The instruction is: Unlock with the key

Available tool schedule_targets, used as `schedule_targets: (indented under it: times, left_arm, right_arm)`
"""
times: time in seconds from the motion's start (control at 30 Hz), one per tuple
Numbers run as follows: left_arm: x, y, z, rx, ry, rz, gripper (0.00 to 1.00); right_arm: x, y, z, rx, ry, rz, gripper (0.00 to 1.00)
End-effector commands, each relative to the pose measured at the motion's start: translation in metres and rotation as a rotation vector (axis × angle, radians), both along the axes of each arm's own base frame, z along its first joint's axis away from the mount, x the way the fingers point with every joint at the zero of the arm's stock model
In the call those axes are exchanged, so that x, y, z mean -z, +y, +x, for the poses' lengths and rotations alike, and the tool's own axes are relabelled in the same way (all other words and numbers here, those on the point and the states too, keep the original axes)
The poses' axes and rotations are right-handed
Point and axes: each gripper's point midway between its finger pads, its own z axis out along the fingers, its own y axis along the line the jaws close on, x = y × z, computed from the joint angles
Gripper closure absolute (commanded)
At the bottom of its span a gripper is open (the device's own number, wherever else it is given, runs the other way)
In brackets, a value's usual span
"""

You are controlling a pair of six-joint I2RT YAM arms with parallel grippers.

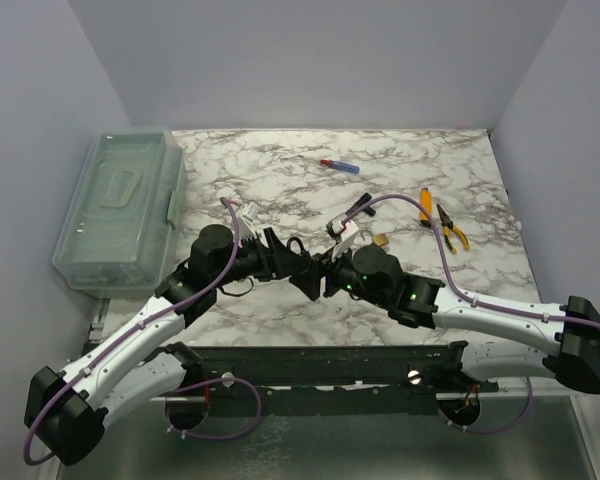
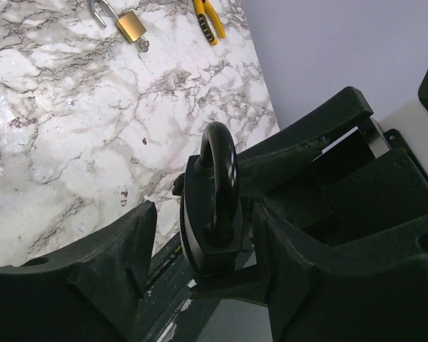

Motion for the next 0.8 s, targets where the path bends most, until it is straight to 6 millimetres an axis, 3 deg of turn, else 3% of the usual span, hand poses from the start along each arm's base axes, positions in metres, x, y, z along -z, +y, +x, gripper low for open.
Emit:
schedule_targets:
  times: [0.0,0.2,0.37,0.47,0.5,0.63,0.77]
  left_arm:
    - [-0.013,-0.002,0.011,-0.054,-0.035,-0.054,0.42]
    - [-0.003,-0.003,0.012,-0.058,-0.020,-0.040,0.46]
    - [-0.002,-0.001,0.013,-0.071,-0.029,-0.037,0.73]
    - [-0.005,0.001,0.016,-0.094,-0.040,-0.039,0.98]
    - [-0.006,0.002,0.017,-0.105,-0.043,-0.038,1.00]
    - [-0.010,0.007,0.021,-0.130,-0.059,-0.018,1.00]
    - [-0.021,0.014,0.026,-0.180,-0.102,-0.017,1.00]
  right_arm:
    - [-0.060,0.014,-0.001,-0.032,-0.085,0.172,0.80]
    - [-0.065,0.017,0.005,-0.002,-0.084,0.178,0.79]
    - [-0.071,0.026,0.008,-0.005,-0.073,0.183,0.79]
    - [-0.079,0.029,0.005,-0.027,-0.068,0.211,0.79]
    - [-0.080,0.030,0.005,-0.029,-0.068,0.218,0.76]
    - [-0.083,0.028,0.004,-0.024,-0.063,0.222,0.41]
    - [-0.087,0.016,0.003,0.001,-0.073,0.224,0.24]
